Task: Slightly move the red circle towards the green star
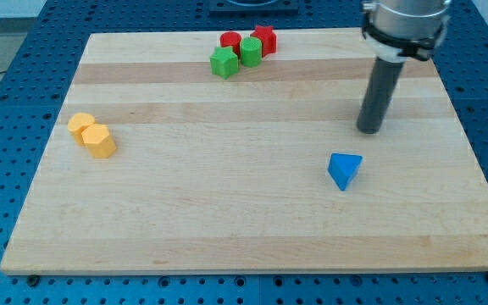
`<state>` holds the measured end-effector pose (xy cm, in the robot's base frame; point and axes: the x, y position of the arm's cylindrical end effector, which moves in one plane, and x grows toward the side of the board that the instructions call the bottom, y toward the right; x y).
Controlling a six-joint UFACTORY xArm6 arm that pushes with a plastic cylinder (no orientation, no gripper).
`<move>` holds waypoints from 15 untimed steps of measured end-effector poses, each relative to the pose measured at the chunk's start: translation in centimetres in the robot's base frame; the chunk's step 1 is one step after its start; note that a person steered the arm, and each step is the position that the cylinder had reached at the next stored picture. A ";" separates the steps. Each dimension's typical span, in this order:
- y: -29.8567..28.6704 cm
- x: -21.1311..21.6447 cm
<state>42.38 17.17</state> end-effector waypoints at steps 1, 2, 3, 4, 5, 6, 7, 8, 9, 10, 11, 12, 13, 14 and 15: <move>0.5 5.4; -0.1 12.5; -5.1 9.8; -1.9 6.3; -0.6 7.7; -2.4 13.8; -8.1 10.4; -7.4 6.6; -3.8 4.1; -2.8 0.7; -6.5 5.7; -19.5 10.1; -21.6 10.1; -23.5 11.1; -28.1 12.0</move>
<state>54.34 -10.90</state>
